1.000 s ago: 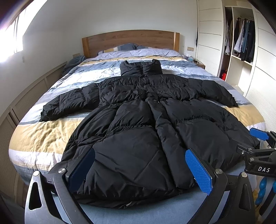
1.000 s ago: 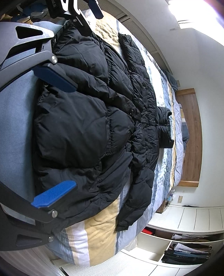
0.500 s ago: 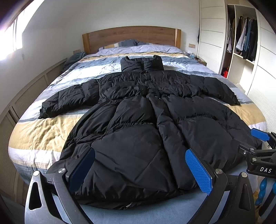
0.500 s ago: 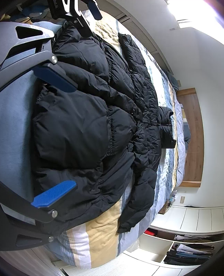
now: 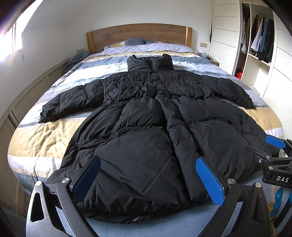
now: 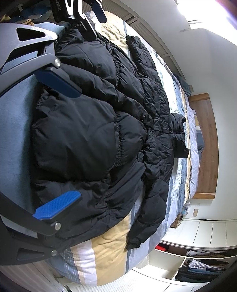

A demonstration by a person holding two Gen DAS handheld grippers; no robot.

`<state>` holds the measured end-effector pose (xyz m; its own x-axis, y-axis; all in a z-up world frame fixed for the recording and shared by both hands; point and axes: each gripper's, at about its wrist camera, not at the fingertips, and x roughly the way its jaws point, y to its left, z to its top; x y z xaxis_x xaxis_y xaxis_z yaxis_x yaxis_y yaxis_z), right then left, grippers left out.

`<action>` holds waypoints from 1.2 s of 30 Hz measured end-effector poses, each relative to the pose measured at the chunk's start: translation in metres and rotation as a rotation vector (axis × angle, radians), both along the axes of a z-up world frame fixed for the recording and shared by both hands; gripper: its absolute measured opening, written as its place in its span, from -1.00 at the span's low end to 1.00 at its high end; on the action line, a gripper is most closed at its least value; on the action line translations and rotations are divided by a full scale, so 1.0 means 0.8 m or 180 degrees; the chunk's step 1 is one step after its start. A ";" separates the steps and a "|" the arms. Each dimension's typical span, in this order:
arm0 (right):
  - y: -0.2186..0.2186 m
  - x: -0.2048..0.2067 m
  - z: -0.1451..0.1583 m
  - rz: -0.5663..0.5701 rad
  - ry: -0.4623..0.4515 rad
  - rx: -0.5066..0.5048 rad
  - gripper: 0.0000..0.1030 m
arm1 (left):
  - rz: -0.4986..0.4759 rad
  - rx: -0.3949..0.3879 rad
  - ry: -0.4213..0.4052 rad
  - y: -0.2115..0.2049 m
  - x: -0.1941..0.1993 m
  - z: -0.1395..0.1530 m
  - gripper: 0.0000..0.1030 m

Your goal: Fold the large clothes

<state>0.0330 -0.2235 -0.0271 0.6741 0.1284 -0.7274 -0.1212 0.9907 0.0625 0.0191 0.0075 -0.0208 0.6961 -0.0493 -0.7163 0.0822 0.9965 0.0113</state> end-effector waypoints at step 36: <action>0.000 0.029 0.050 0.0259 -0.0157 0.0112 1.00 | -0.0109 0.0087 -0.0089 -0.005 0.032 0.050 0.98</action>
<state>0.0561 -0.2234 0.0126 0.6952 0.2092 -0.6877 -0.2051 0.9747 0.0891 0.0451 0.0039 0.0190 0.7141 -0.0541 -0.6979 0.1154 0.9925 0.0412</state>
